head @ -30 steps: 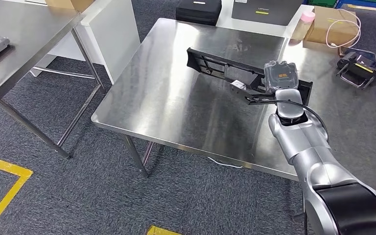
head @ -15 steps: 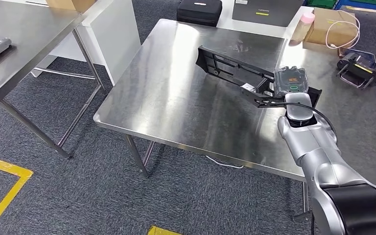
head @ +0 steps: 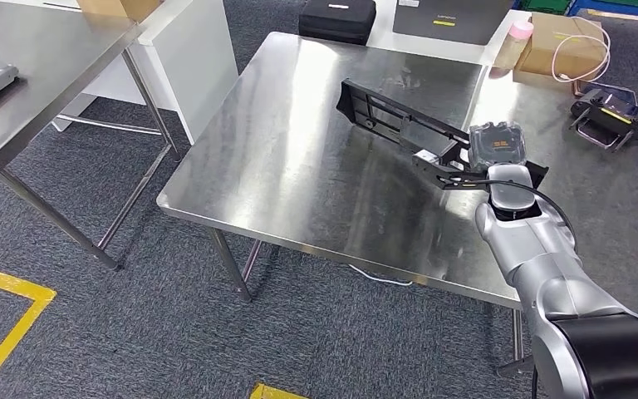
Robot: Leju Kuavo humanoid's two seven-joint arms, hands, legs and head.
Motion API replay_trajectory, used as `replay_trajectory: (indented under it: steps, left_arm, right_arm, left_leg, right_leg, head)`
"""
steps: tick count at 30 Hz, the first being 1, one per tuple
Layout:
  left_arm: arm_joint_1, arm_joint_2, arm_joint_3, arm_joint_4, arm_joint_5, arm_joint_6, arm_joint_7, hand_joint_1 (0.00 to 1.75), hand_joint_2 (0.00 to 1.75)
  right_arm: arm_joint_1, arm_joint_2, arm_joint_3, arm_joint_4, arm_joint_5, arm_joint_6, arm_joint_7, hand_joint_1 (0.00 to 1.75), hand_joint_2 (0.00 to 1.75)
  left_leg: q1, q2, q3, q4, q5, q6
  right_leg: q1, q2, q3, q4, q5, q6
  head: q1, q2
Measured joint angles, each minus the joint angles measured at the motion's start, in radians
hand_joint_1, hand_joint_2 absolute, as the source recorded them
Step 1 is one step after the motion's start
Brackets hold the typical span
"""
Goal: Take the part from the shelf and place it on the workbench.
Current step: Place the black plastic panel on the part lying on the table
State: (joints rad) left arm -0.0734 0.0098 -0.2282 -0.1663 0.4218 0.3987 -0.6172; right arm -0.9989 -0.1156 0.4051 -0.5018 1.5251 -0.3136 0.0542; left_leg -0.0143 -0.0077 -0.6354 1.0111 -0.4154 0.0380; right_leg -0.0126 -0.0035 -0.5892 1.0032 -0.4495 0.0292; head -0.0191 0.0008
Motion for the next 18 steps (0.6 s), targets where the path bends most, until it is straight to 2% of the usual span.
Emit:
replay_trajectory:
  steps: [3,4,7,12,18]
  left_arm:
    - [0.001,-0.001,0.001,0.000,0.000,-0.004,0.007,0.00,1.75]
    - [0.001,-0.001,0.001,0.000,-0.001,-0.004,0.012,0.00,1.31]
    - [0.001,-0.002,0.001,0.000,-0.010,-0.026,0.053,0.00,0.00]
    - [0.003,-0.002,-0.002,0.000,-0.031,-0.085,0.158,0.00,0.00]
    - [0.003,-0.002,-0.009,0.000,-0.035,-0.123,0.215,0.00,0.00]
  right_arm:
    - [0.000,0.000,0.000,0.002,0.000,0.000,0.000,0.43,0.44]
    - [0.000,0.000,0.000,0.003,0.000,0.000,0.000,0.00,0.00]
    - [0.000,0.000,0.000,0.006,0.000,-0.001,-0.002,0.00,0.00]
    - [0.000,0.001,0.000,0.015,0.000,-0.003,-0.002,0.00,0.00]
    - [0.000,0.000,0.000,0.025,0.000,0.031,0.015,0.00,0.00]
  left_leg:
    - [0.001,0.000,0.000,0.000,0.000,0.000]
    - [0.001,0.000,0.000,0.000,0.000,0.000]
    - [0.000,0.000,0.000,0.000,0.000,0.000]
    - [0.000,0.000,0.000,0.000,0.000,0.000]
    - [0.000,0.000,0.000,0.000,0.000,0.000]
  right_leg:
    - [0.000,0.000,0.000,0.000,0.000,0.000]
    - [0.000,0.000,0.000,0.000,0.000,0.000]
    - [0.000,0.000,0.000,0.000,0.000,0.000]
    - [0.000,0.000,0.000,0.000,0.000,0.000]
    - [0.000,0.000,0.000,0.000,0.000,0.000]
  head:
    - [0.000,0.000]
    - [0.000,0.000]
    - [0.000,0.000]
    - [0.000,0.000]
    - [0.000,0.000]
